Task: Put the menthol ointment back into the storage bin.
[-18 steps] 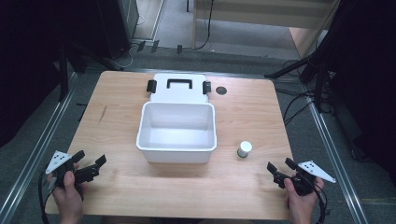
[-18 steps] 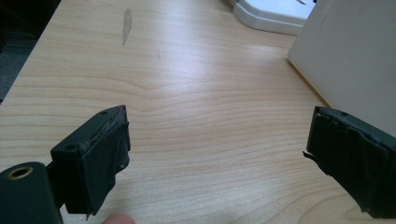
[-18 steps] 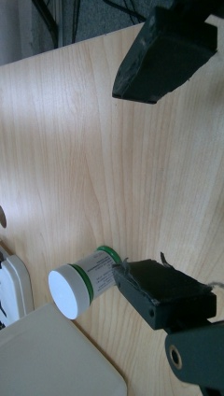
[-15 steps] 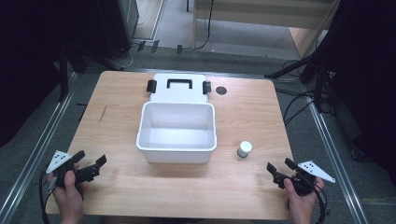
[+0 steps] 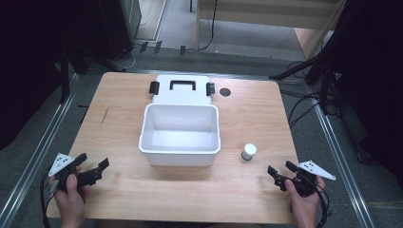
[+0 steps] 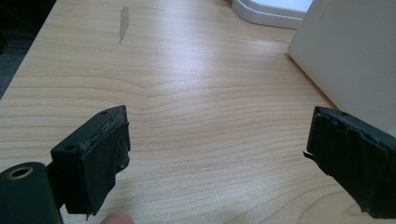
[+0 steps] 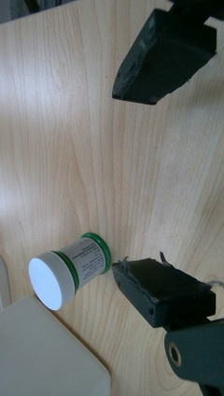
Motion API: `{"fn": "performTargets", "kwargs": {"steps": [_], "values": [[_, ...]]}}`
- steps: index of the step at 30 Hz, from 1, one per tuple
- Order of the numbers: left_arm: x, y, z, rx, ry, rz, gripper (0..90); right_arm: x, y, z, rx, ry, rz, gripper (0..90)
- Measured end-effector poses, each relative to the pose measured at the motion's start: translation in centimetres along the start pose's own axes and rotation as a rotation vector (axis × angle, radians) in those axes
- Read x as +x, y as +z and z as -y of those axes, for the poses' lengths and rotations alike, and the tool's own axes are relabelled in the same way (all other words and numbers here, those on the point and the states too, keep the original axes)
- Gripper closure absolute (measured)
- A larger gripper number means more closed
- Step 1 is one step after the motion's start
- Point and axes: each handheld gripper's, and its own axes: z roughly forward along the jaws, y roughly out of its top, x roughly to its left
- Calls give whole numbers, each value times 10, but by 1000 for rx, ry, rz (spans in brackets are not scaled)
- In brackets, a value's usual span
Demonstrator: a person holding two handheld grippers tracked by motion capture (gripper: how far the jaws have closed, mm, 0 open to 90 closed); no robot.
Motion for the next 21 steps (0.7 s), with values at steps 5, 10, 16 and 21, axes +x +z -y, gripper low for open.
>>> {"fn": "performTargets", "kwargs": {"steps": [5, 10, 16, 21], "values": [[0, -1, 0, 1, 0, -1, 67, 7, 4, -8, 77, -33, 0, 159], [-1, -1, 1, 4, 8, -2, 68, 18, 9, -18, 171, -82, 4, 160], [-1, 0, 0, 13, 2, 3, 68, 29, 15, -29, 339, -113, 6, 167], [0, 1, 0, 20, -3, 0, 68, 35, 21, -40, 480, -103, 2, 167]]}}
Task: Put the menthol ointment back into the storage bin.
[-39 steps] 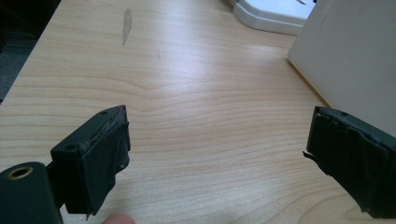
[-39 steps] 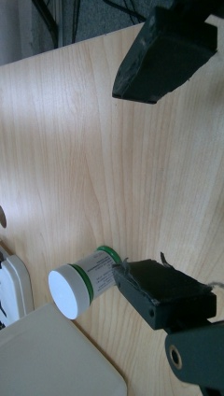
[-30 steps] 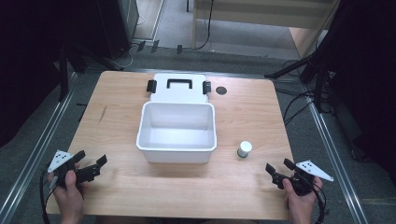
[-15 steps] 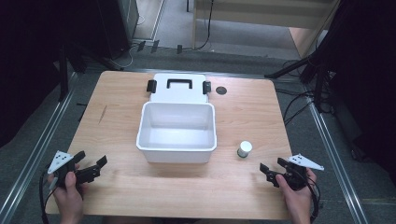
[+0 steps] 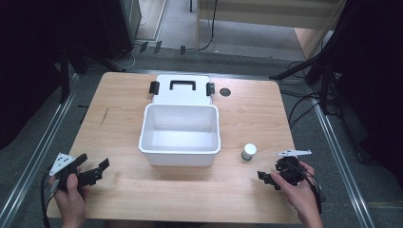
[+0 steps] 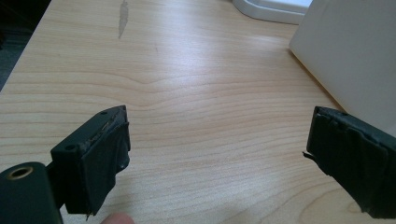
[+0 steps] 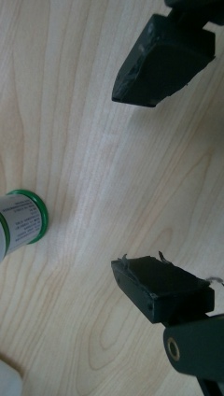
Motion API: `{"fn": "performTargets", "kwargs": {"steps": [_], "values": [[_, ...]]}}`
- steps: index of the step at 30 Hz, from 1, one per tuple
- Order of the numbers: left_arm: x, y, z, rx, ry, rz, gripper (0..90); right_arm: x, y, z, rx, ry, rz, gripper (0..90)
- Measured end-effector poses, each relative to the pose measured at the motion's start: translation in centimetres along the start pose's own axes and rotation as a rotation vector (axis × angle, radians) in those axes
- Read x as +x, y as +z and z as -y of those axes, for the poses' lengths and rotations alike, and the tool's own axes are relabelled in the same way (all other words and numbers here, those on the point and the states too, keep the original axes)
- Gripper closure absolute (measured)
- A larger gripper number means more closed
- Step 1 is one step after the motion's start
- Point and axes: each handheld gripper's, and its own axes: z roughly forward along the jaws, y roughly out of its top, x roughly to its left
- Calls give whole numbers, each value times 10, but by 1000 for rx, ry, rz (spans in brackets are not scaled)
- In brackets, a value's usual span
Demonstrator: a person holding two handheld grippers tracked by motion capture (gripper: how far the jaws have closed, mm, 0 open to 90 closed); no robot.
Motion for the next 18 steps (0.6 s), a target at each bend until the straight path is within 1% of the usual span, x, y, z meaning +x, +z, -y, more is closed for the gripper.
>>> {"fn": "performTargets", "kwargs": {"steps": [2, 3, 4, 5, 6, 8, 9, 10, 11, 12, 14, 16, 17, 18], "values": [[1, 0, 0, -4, -6, 3, 68, 3, -1, -7, 44, -12, 16, 167], [1, 0, 0, -5, -9, 3, 68, 5, -2, -11, 69, -26, 19, 167], [1, 0, 0, -5, -11, 2, 68, 7, -3, -14, 83, -30, 22, 167], [1, 0, 0, -6, -14, 0, 68, 9, -5, -20, 120, -40, 15, 167], [1, 0, 0, -5, -15, 0, 68, 9, -5, -20, 120, -40, 15, 167], [2, 0, 0, -5, -18, 0, 68, 11, -6, -27, 157, -52, 17, 172], [2, 0, 0, -5, -19, 0, 68, 13, -7, -33, 188, -58, 26, 177], [2, 0, 0, -5, -21, -1, 68, 13, -7, -33, 188, -58, 26, 177], [2, 0, 0, -5, -21, -1, 68, 16, -7, -39, 215, -75, 32, 180], [2, 0, 0, -5, -21, -1, 68, 16, -7, -39, 215, -75, 32, 180], [2, 0, 0, -5, -21, -2, 68, 19, -7, -46, 245, -92, 36, 179], [2, 0, 0, -5, -21, -2, 67, 22, -7, -52, 270, -113, 54, 179], [2, 0, 0, -4, -21, -1, 68, 25, -7, -58, 293, -132, 65, 178], [2, 0, 0, -4, -22, -1, 68, 25, -7, -58, 293, -132, 65, 178]]}}
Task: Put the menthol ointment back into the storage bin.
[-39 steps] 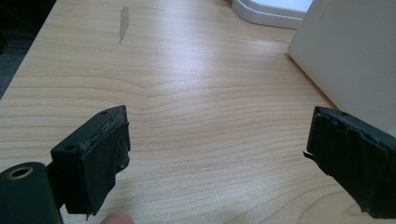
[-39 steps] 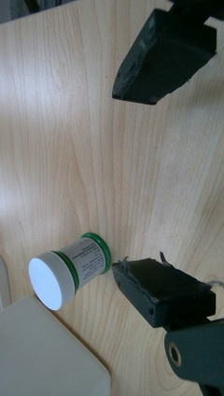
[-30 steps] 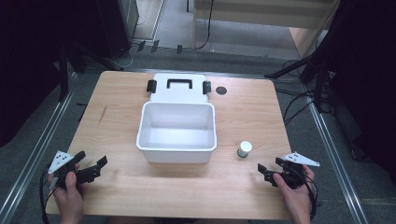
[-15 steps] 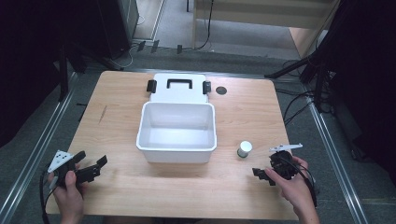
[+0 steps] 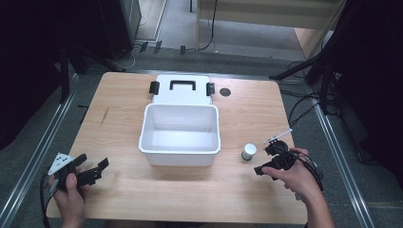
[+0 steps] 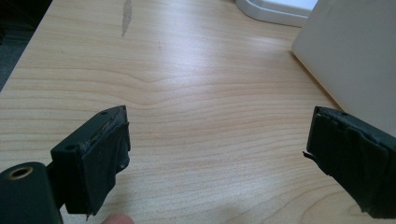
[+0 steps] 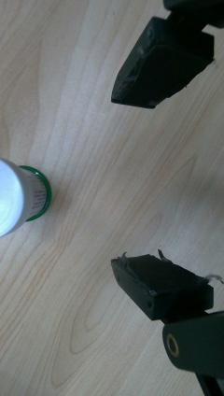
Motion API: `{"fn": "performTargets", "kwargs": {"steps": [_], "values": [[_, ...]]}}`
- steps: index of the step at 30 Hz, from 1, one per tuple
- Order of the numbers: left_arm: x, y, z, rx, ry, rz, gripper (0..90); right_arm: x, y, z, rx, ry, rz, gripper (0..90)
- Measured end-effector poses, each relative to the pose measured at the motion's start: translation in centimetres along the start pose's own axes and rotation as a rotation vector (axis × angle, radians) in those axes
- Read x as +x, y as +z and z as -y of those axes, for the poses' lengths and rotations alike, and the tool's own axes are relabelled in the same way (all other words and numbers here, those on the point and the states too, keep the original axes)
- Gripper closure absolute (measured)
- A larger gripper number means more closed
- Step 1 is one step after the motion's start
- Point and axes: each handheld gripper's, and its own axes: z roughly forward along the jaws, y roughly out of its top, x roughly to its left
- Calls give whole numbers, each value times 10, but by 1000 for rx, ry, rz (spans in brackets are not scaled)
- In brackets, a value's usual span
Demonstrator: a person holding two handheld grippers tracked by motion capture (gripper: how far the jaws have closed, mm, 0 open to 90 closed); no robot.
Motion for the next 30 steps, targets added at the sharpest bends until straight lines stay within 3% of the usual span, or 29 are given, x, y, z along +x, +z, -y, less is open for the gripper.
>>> {"fn": "performTargets", "kwargs": {"steps": [10, 14, 30], "values": [[0, 0, 0, 3, 1, 0, 68, 9, -5, -29, 112, -47, 37, 158], [0, 0, 0, 4, 0, -4, 68, 11, -3, -36, 131, -56, 44, 155], [0, 0, 0, 6, 3, -5, 68, 14, -2, -63, 166, -5, 70, 173]]}}
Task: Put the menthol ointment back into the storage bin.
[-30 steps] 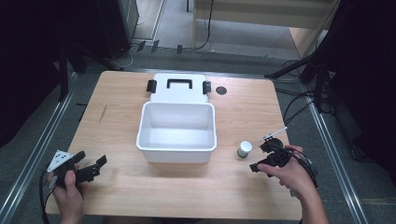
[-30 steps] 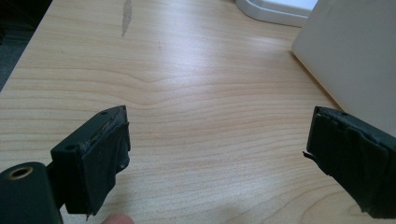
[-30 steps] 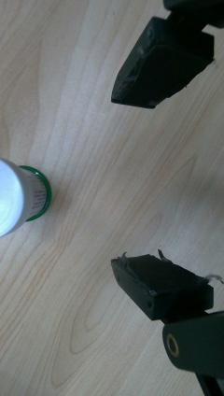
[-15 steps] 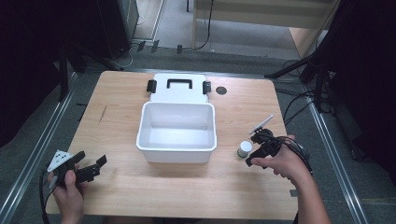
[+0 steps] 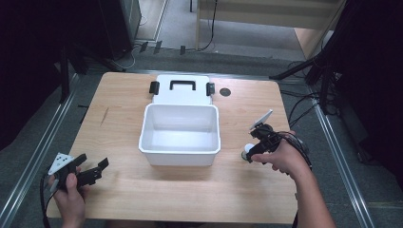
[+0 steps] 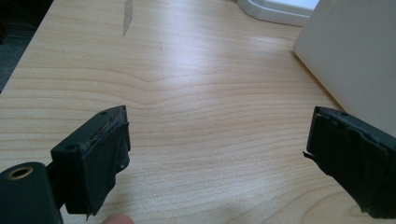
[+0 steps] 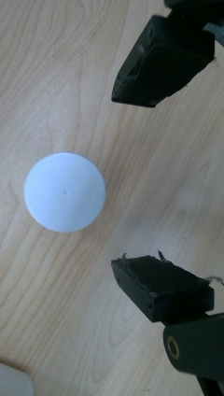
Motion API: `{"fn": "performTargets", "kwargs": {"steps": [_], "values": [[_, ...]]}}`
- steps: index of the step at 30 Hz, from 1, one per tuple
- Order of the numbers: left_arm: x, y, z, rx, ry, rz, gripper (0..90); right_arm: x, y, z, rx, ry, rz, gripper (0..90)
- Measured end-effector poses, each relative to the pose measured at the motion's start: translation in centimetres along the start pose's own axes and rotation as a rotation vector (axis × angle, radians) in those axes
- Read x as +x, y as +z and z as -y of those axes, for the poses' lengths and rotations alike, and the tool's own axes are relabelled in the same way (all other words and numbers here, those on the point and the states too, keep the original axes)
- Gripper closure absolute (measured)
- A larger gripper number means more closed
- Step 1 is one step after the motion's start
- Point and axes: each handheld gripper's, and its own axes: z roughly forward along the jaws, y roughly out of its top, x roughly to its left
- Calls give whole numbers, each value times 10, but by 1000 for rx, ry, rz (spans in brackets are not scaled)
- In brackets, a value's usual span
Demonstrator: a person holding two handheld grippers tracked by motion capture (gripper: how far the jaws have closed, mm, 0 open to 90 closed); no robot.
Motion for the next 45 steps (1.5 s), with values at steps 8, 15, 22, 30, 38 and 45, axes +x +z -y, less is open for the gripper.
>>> {"fn": "performTargets", "kwargs": {"steps": [8, 15, 22, 30, 38, 45], "values": [[0, 0, 0, 5, 2, 1, 68, 0, 4, -16, -2, 26, -13, 187], [0, 1, 0, 7, 5, 3, 68, -1, 17, -28, 18, 62, -24, 242], [0, 1, 0, 9, 5, 6, 68, 0, 23, -33, 20, 97, -55, 344], [0, 1, 0, 12, 8, 4, 68, 1, 34, -36, 51, 109, -52, 496], [-1, 1, 0, 7, 8, 3, 68, -1, 29, -34, 47, 80, -80, 513], [0, 1, 0, 7, 7, 3, 68, -1, 12, -34, 30, 28, -83, 514]]}}
